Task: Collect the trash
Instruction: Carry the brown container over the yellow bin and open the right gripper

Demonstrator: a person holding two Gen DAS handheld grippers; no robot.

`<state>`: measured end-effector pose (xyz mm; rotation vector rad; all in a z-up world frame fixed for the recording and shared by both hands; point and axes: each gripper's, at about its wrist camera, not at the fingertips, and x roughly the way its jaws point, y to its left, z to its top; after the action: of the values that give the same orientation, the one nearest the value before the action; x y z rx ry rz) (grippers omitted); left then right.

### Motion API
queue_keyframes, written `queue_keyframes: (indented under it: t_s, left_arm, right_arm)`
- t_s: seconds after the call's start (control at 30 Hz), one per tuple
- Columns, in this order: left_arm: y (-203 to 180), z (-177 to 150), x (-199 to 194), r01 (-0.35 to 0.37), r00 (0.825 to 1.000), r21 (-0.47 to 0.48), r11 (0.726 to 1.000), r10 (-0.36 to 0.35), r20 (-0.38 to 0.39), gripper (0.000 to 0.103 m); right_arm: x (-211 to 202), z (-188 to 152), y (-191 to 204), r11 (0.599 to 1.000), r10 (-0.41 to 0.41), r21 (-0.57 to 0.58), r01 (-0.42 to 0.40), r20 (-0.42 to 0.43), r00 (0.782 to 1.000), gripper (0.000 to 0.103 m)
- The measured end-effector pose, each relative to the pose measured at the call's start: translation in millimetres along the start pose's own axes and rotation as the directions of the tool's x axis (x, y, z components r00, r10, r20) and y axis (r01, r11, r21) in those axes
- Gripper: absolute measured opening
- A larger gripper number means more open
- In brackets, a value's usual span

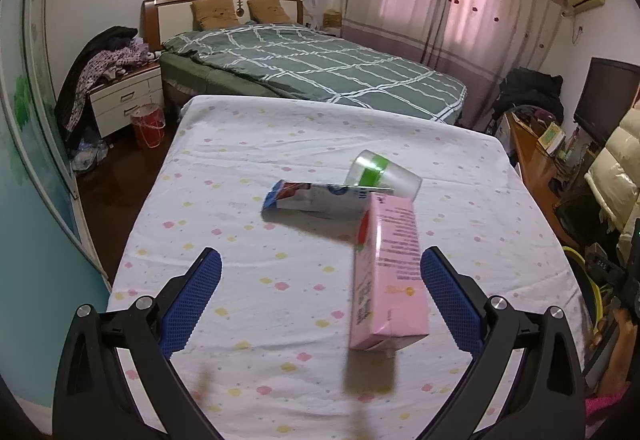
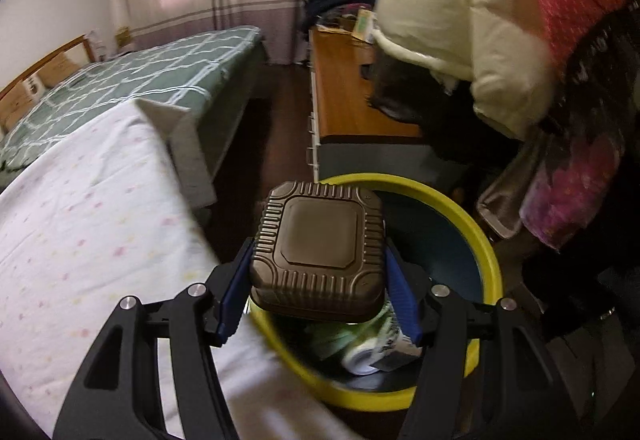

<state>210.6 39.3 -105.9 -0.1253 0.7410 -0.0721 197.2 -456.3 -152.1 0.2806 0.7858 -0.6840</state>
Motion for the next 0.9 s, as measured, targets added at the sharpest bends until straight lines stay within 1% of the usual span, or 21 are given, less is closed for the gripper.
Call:
queue_keyframes:
  t_s: [0.07, 0.1, 0.17, 0.37, 0.5, 0.67, 0.83, 0.87, 0.9]
  left_arm:
    - [-7, 1, 1, 0.003, 1.000, 0.014, 1.000, -0.003, -0.003, 0.098]
    - [-11, 1, 2, 0.005, 1.000, 0.020, 1.000, -0.004, -0.006, 0.098]
    - [-14, 2, 3, 0.008, 1.000, 0.029, 1.000, -0.008, -0.011, 0.098]
    - [-26, -1, 6, 0.017, 1.000, 0.050, 0.999, -0.016, -0.024, 0.098]
    - [-31, -6, 13, 0.022, 0.999, 0.066, 0.998, -0.019, -0.049, 0.098]
    - [-32, -8, 18, 0.017, 0.998, 0.078, 0.997, -0.012, -0.065, 0.098]
    - [-33, -15, 20, 0.026, 0.996, 0.096, 0.995, -0.018, -0.084, 0.098]
    - [-33, -17, 21, 0.026, 0.996, 0.103, 0.994, -0.017, -0.087, 0.097]
    - [-34, -19, 23, 0.024, 0.996, 0.113, 0.993, -0.014, -0.093, 0.093]
  right_arm:
    - [3, 2, -4, 1.000, 0.008, 0.019, -0.008, -0.009, 1.000, 0.060]
    - [4, 3, -5, 1.000, 0.007, 0.023, -0.007, -0.010, 1.000, 0.065]
    - [4, 3, -3, 1.000, 0.010, 0.020, -0.009, -0.009, 1.000, 0.069]
    - [2, 1, 1, 1.000, 0.010, 0.006, -0.010, -0.003, 1.000, 0.069]
    - [0, 1, 4, 1.000, 0.003, -0.009, -0.003, 0.002, 1.000, 0.069]
    - [-2, 0, 7, 1.000, 0.002, -0.023, -0.002, 0.004, 1.000, 0.070]
    - [-2, 1, 7, 1.000, 0.010, -0.015, -0.010, 0.004, 1.000, 0.070]
    - [-2, 1, 7, 1.000, 0.010, -0.015, -0.010, 0.004, 1.000, 0.070]
    - [-2, 1, 7, 1.000, 0.011, -0.015, -0.011, 0.006, 1.000, 0.070]
